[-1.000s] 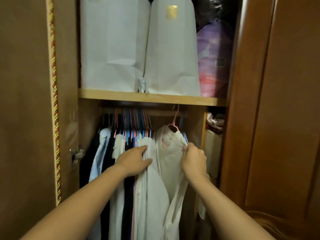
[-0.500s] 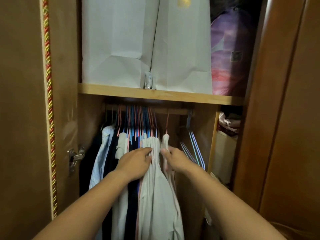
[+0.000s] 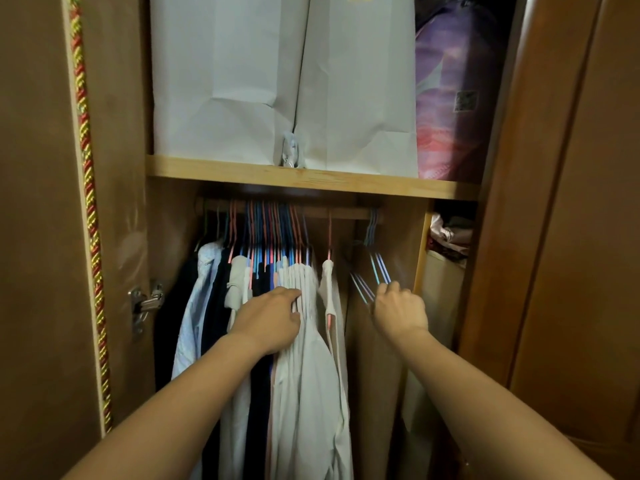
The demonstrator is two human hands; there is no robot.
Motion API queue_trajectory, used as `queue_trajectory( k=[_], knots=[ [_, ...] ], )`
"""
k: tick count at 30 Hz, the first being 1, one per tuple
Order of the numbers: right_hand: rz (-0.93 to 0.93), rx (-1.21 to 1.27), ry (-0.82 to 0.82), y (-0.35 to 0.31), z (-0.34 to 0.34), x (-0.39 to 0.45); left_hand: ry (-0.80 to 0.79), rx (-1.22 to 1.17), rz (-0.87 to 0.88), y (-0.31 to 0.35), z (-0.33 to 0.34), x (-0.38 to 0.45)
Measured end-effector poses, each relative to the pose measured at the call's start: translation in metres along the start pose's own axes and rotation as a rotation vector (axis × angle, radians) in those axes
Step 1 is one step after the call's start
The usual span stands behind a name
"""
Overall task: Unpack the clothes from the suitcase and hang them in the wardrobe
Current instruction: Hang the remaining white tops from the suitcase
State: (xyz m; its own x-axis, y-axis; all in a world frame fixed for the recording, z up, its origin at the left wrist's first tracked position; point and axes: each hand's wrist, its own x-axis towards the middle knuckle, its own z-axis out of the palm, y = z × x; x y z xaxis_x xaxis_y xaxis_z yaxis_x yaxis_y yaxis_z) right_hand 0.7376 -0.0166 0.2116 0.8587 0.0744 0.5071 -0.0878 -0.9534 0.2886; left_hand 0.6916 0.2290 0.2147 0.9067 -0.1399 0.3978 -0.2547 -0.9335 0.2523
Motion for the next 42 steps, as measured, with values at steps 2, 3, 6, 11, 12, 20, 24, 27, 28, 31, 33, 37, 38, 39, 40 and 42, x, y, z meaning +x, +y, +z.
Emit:
queue_trajectory(
  k=[2,3,6,11,12,20,24,27,28,31,33,37,38,39,40,42],
  knots=[
    [-0.011,-0.043,-0.032,-0.004,0.004,-0.001,-0.012,-0.006,-0.004,0.001,-0.002,-0.001],
    [-0.009,-0.068,-0.049,-0.005,0.004,-0.001,-0.017,-0.011,-0.004,0.001,-0.003,-0.002],
    [0.008,-0.058,-0.095,-0.007,-0.003,0.003,-0.027,-0.028,0.003,0.000,-0.004,-0.003],
    [0.042,-0.003,-0.073,-0.010,-0.001,0.003,-0.038,0.009,-0.001,0.004,-0.006,-0.006],
    [0.023,0.003,-0.046,-0.011,0.003,0.002,-0.053,0.024,0.006,0.008,-0.006,-0.008],
    [0.201,0.584,-0.117,-0.040,0.007,0.013,-0.092,0.108,0.034,0.018,-0.007,-0.014],
    [0.510,1.030,-0.329,-0.058,0.018,0.023,-0.101,0.074,0.027,0.014,-0.010,-0.014],
    [0.576,1.240,-0.310,-0.060,0.022,0.026,-0.106,0.056,0.027,0.013,-0.010,-0.014],
    [0.585,1.335,-0.256,-0.059,0.020,0.027,-0.107,0.050,0.026,0.013,-0.010,-0.014],
    [0.558,1.437,-0.062,-0.056,0.006,0.031,-0.110,0.051,0.023,0.011,-0.009,-0.012],
    [0.508,1.399,-0.010,-0.053,0.002,0.023,-0.111,0.061,0.027,0.011,-0.009,-0.012],
    [0.365,1.223,0.057,-0.040,0.001,-0.035,-0.068,-0.033,-0.030,0.014,0.001,-0.014],
    [0.313,1.177,0.089,-0.036,0.001,-0.058,0.027,-0.090,-0.037,0.017,0.008,-0.017],
    [0.264,1.128,0.115,-0.030,0.000,-0.083,0.165,-0.145,-0.023,0.022,0.017,-0.022],
    [0.221,1.069,0.130,-0.023,0.003,-0.111,0.302,-0.198,0.007,0.033,0.028,-0.032],
    [0.196,0.997,0.121,-0.001,0.014,-0.177,0.474,-0.451,0.072,0.064,0.057,-0.059]
  ],
)
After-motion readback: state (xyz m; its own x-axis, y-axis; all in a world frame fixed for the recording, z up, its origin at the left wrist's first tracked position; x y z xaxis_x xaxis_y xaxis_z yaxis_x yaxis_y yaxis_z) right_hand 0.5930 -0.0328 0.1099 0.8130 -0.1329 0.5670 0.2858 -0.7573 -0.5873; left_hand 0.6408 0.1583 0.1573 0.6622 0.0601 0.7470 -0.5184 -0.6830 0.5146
